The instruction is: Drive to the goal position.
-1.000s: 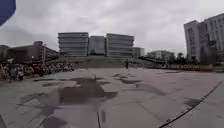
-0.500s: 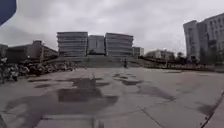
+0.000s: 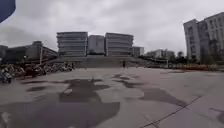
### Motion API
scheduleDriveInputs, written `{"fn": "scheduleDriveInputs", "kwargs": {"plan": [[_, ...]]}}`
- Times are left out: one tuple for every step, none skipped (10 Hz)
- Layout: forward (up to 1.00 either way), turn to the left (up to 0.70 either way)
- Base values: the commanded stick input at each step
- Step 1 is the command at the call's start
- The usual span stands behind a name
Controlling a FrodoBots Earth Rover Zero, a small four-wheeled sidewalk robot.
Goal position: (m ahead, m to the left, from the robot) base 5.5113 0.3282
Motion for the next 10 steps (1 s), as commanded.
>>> {"fn": "scheduleDriveInputs", "kwargs": {"plan": [[0.70, -0.35], [0.70, -0.35], [0.70, -0.35], [0.70, -0.16], [0.70, 0.00], [0.70, 0.00], [0.70, 0.00], [0.70, 0.18], [0.70, 0.35], [0.70, 0.35]]}}
